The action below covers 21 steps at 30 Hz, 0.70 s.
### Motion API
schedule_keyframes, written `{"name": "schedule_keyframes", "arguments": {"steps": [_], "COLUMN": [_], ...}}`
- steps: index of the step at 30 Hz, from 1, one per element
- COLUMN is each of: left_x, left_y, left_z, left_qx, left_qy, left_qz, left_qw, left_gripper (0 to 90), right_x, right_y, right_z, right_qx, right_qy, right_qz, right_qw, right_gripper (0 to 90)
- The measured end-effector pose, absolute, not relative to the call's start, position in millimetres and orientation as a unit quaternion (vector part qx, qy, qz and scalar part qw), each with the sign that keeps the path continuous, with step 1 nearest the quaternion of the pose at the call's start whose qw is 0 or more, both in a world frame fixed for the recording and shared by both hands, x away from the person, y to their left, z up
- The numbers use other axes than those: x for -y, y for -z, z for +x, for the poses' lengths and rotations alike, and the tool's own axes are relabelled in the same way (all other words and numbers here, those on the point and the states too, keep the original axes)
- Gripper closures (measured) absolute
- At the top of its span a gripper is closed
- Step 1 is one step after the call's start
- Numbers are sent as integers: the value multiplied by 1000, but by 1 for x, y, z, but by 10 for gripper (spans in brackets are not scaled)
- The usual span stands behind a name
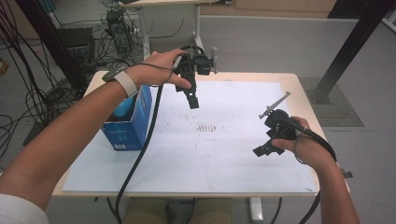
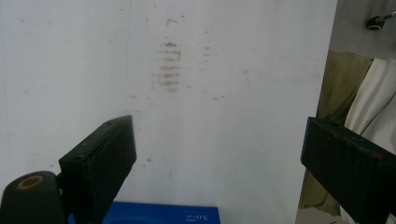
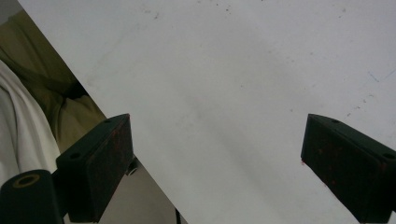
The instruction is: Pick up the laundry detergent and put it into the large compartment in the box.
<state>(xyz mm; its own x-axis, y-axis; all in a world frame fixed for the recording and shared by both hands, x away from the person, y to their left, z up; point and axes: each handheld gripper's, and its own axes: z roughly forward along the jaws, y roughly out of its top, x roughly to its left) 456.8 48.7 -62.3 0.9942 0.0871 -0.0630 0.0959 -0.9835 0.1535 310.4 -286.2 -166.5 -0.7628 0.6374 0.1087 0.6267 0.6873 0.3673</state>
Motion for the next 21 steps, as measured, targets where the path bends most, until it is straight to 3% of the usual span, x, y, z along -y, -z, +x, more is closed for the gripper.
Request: {"name": "schedule_keyframes", "arguments": {"steps": [21], "left_x": [-48], "left_y": [62], "left_z": [448], "left_qx": [-40], "left_qy": [21], "left_qz": [996], "left_qw": [83], "left_gripper": [108], "right_x": [289], "right_y": [166], "right_z": [304], "right_qx": [-916], "right_qy": [-198], "right_qz": [349], "right_qw": [17], "right_gripper": [88]}}
